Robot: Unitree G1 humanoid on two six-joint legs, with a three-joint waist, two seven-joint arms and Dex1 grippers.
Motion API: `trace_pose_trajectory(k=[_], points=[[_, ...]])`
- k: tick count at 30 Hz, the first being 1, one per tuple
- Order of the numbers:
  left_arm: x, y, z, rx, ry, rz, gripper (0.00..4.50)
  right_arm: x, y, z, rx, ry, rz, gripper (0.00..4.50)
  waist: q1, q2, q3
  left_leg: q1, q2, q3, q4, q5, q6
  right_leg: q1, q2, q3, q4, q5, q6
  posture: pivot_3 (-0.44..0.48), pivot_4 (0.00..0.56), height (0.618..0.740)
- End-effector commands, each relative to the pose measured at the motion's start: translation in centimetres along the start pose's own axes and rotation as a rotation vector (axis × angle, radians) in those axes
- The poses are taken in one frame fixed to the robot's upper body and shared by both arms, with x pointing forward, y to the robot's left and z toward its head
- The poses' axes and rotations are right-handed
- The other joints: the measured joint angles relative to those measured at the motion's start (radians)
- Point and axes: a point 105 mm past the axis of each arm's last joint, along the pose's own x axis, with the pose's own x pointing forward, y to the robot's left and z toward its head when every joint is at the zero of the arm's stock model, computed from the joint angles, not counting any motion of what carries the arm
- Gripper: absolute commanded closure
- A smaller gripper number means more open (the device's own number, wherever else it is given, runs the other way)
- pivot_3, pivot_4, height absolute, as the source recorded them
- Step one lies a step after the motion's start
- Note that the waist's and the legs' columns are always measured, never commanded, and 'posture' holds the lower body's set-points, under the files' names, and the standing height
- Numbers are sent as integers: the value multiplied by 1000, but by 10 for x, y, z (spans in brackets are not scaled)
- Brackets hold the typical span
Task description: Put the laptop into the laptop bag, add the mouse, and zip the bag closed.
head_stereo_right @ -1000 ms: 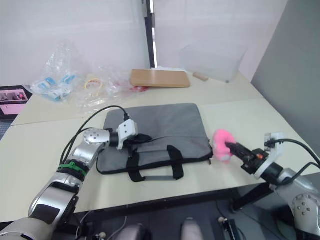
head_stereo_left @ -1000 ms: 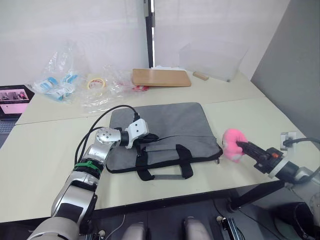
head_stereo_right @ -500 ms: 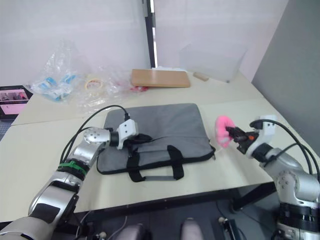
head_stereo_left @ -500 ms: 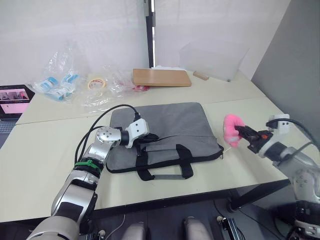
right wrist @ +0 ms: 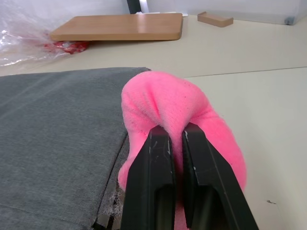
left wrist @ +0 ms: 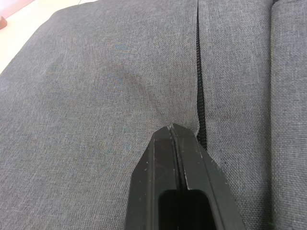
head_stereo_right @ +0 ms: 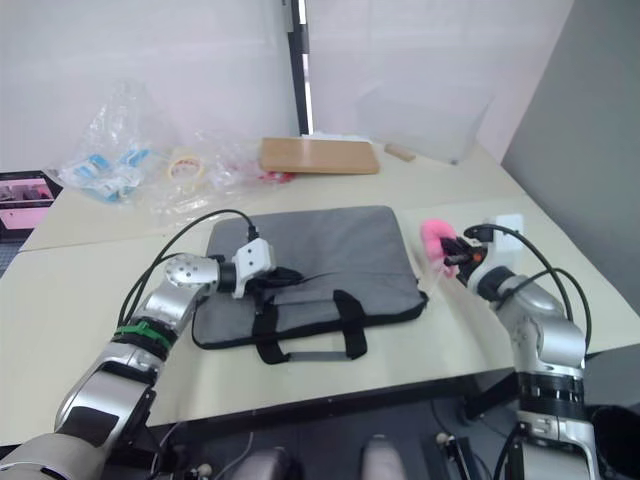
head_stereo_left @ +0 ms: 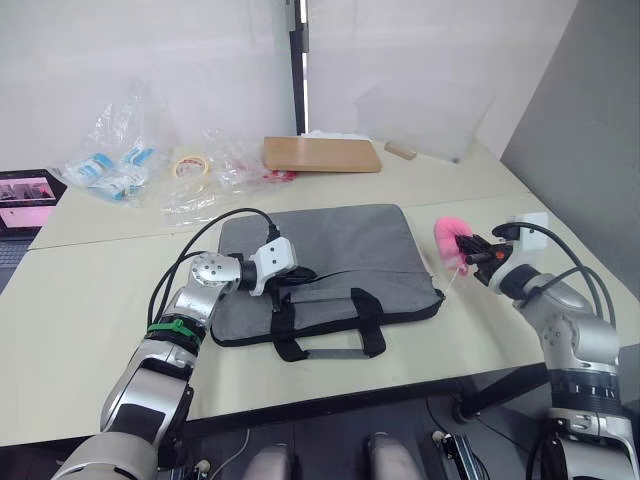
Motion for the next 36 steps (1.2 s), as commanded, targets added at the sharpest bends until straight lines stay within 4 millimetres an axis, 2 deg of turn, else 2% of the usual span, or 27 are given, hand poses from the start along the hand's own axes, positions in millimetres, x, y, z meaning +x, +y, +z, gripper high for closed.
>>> trace_pose_trajectory(k=[1, 10, 14, 19, 23, 24, 25, 26, 30, 33, 35, 36], points=[[-2, -42, -58, -130, 202, -137, 4500, 8, 2, 28, -50, -106, -17, 4493, -1, 0, 0, 0, 0, 0, 0, 0, 0, 0, 0, 0, 0, 0, 0, 0, 150, 740], [-2, -44, -57, -136, 196, -153, 4500, 46, -10, 36, -79, -130, -119, 4493, -13, 0, 0, 4, 0, 0, 0, 0, 0, -1, -1, 0, 0, 0, -1, 0, 150, 740], [-4, -45, -58, -139, 193, -151, 4500, 53, -8, 37, -71, -141, -108, 4493, -16, 0, 0, 3, 0, -1, 0, 0, 0, -2, -1, 0, 0, 2, -4, 0, 150, 740], [-5, -46, -55, -152, 162, -139, 4500, 52, 6, 31, -80, -125, -6, 4493, -19, 1, 0, 3, 0, -1, -1, 0, 0, -3, -1, 1, 0, 4, -7, 0, 150, 740], [-6, -41, -44, -182, 79, -99, 4500, 42, 29, 23, -78, -96, 163, 4493, -21, 1, 0, 2, 1, -1, -2, 0, 0, -5, -1, 1, 0, 4, -7, 0, 150, 740], [-7, -39, -39, -191, 46, -92, 4500, 37, 32, 24, -81, -100, 194, 3755, -22, 1, 0, 0, 1, -1, -3, 0, 1, -8, 0, 1, 0, 4, -7, 0, 150, 740], [-9, -36, -33, -194, 12, -85, 4500, 33, 34, 25, -88, -96, 214, 3464, -21, 1, 0, -1, 1, -1, -3, 0, 1, -9, 0, 1, 1, 4, -7, 0, 150, 740], [-11, -33, -25, -196, -34, -68, 3980, 28, 34, 27, -101, -93, 229, 3123, -21, 1, 0, -3, 1, -1, -3, 0, 1, -11, 0, 1, 1, 5, -8, 0, 150, 740], [-23, -21, -7, -220, -128, -10, 2689, 13, 33, 30, -158, -75, 271, 1670, -21, 1, 0, -4, 1, -1, -4, -4, 6, -14, -1, 1, 0, 5, -9, 0, 150, 740], [-45, -2, 8, -232, -201, 84, 1735, -3, 36, 37, -236, -58, 347, 731, -19, 0, 1, -7, 1, -1, -5, -5, 9, -18, -1, 1, 0, 5, -9, 0, 150, 740], [-62, 8, 16, -237, -231, 147, 1116, -13, 37, 40, -286, -36, 391, 84, -20, 0, 1, -19, 0, -1, -5, -5, 9, -31, -1, 1, 2, 6, -9, 0, 150, 740], [-76, 14, 18, -229, -235, 190, 807, -18, 34, 44, -321, -28, 397, 0, -20, -1, 2, -21, 0, -1, -4, -5, 9, -34, -1, 1, 5, 6, -10, 0, 150, 740]])
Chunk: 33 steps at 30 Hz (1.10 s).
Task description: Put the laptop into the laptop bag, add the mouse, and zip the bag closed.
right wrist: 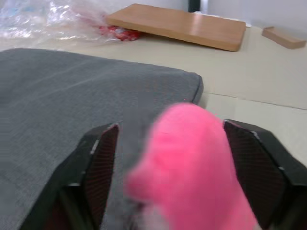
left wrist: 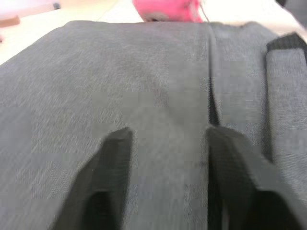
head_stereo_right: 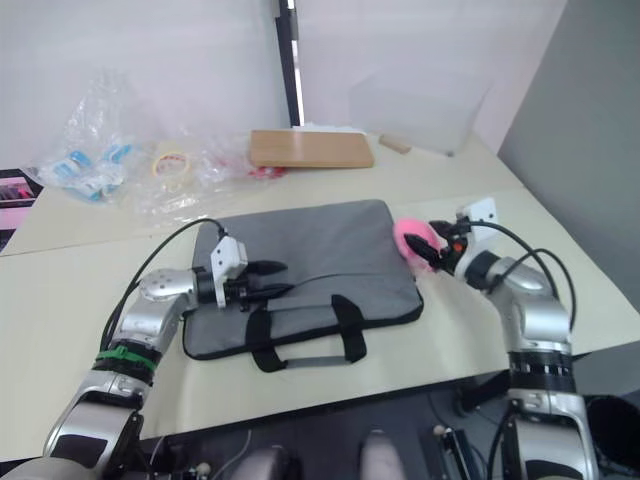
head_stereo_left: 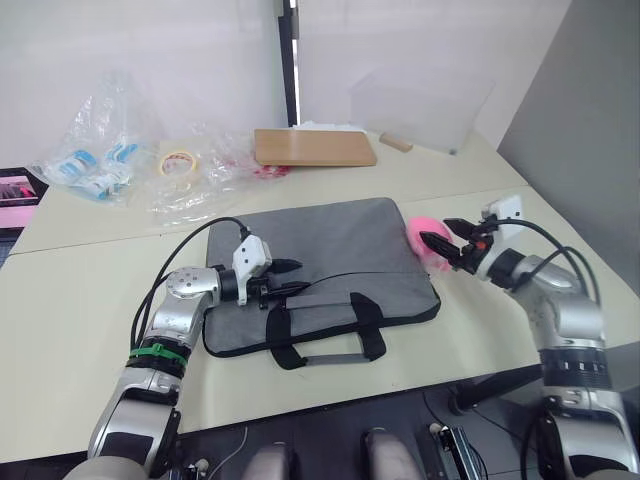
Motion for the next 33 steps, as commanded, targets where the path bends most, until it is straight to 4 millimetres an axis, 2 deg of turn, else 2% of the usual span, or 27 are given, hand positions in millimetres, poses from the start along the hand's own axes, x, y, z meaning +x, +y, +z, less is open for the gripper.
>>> trace_pose_trajectory(k=[1, 2, 4, 9, 11, 15, 19, 22, 24, 33], points=[[-40, 20, 21, 15, -33, 133, 422, -18, 1, 25, -113, -7, 60, 0, 0, -2, 3, -1, -1, 0, 0, 0, 0, -2, 0, 0, 5, 1, -2, 0, 150, 740], [-48, 23, 24, 22, -35, 159, 111, -22, 0, 26, -126, 0, 60, 0, -1, -4, 4, -1, 0, 0, 1, 0, 0, -4, 0, 0, 7, 1, -2, 0, 150, 740], [-66, 28, 30, 30, -35, 219, 23, -29, -4, 29, -166, 23, 61, 0, 2, -5, 6, -11, 0, 0, 2, 0, 0, -14, -1, 0, 8, 2, -2, 0, 150, 740], [-150, 48, 44, 96, 40, 493, 23, -61, -7, 37, -343, 143, 221, 0, 10, -6, 20, -13, -2, 0, 4, 1, -2, -14, -4, -1, 8, 2, -2, 0, 150, 740], [-174, 48, 45, 99, 75, 544, 23, -70, -16, 38, -432, 184, 221, 0, 10, -8, 22, -13, -2, 0, 4, 1, -2, -15, -3, -1, 7, 2, -2, 0, 150, 740], [-210, 49, 43, 101, 164, 650, 23, -85, -42, 46, -460, 211, 157, 0, 14, -8, 23, -12, -2, 1, 4, 1, -3, -14, -5, -2, 2, 2, -2, 0, 150, 740], [-228, 50, 43, 113, 226, 721, 23, -97, -61, 47, -480, 240, 108, 0, 24, -8, 25, -12, -2, 1, 4, 2, -4, -14, -5, -2, 2, 2, -2, 0, 150, 740], [-249, 51, 42, 118, 282, 795, 23, -105, -80, 51, -484, 253, 42, 0, 25, -9, 26, -12, -1, 2, 4, 3, -5, -14, -4, -2, 2, 2, -2, 0, 150, 740], [-259, 52, 41, 120, 285, 822, 23, -106, -85, 51, -494, 263, 39, 0, 24, -8, 27, -12, -1, 2, 3, 3, -5, -14, -5, -2, 2, 2, -2, 0, 150, 740], [-259, 52, 43, 135, 290, 820, 23, -102, -89, 50, -487, 266, 58, 0, 23, -8, 27, -12, -1, 3, 4, 3, -6, -15, -5, -2, 5, 3, -3, 0, 150, 740]])
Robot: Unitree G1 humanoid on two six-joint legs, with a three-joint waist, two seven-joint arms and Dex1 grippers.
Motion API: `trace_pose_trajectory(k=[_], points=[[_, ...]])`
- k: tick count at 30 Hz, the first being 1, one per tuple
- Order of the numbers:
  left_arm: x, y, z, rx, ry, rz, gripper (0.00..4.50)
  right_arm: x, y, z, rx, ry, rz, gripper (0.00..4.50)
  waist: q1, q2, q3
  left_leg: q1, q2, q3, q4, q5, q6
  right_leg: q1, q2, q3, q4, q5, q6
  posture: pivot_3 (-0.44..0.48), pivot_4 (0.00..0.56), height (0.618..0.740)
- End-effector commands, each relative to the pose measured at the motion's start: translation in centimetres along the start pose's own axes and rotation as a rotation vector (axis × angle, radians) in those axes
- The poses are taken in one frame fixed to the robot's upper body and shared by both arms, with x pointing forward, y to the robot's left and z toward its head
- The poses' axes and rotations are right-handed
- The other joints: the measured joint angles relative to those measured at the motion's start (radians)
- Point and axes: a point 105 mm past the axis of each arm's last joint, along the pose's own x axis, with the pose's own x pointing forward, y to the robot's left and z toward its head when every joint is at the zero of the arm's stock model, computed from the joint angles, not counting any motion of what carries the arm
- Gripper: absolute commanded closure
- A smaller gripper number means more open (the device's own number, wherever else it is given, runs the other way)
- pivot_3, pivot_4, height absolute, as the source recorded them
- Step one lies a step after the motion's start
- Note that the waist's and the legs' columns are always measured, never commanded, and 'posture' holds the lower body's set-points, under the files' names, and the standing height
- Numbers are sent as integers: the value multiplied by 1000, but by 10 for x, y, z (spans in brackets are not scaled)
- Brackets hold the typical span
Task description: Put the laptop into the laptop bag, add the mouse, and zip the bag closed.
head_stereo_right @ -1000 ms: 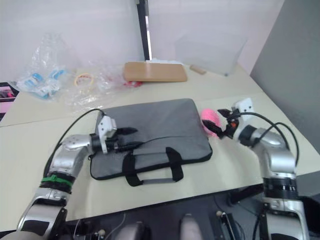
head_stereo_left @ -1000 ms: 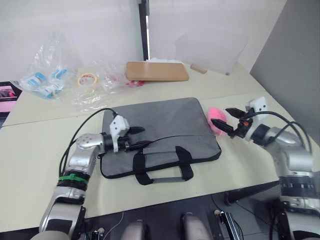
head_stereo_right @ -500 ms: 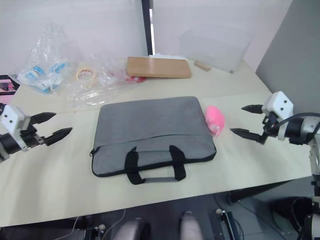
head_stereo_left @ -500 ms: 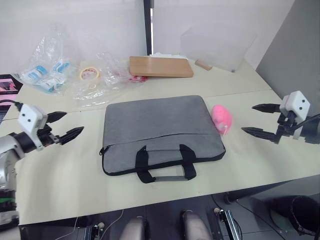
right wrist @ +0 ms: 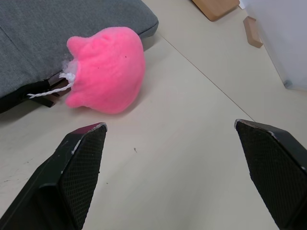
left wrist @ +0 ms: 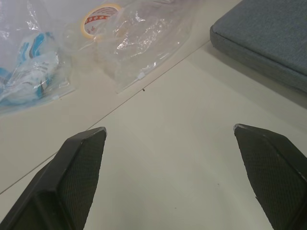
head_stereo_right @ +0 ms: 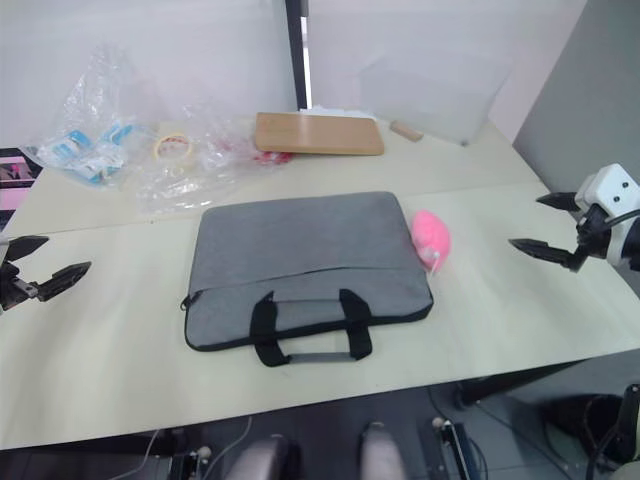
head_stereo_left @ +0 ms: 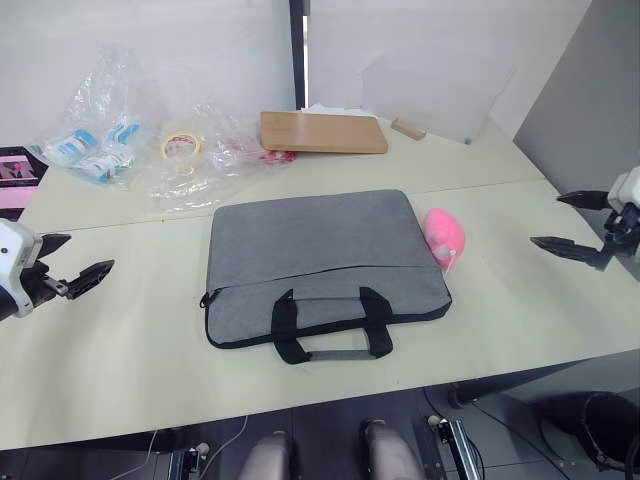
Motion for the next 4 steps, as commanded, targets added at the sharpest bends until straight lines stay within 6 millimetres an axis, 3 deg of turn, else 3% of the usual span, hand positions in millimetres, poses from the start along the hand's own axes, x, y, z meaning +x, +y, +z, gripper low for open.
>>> trace_pose_trajectory(k=[1, 4], points=[[-5, 7, 13, 42, -27, 22, 23, -3, -6, 7, -31, -17, -14, 0, 0, 0, 0, 0, 0, 0, 0, 0, 0, 0, 0, 0, 3, 0, 0, 0, 150, 740], [-6, 5, 11, 36, -23, 5, 23, -2, -7, 7, -32, -18, -15, 0, 0, 0, 0, 0, -1, 0, 0, 0, 0, -1, -1, 0, 3, 0, 0, 0, 150, 740]])
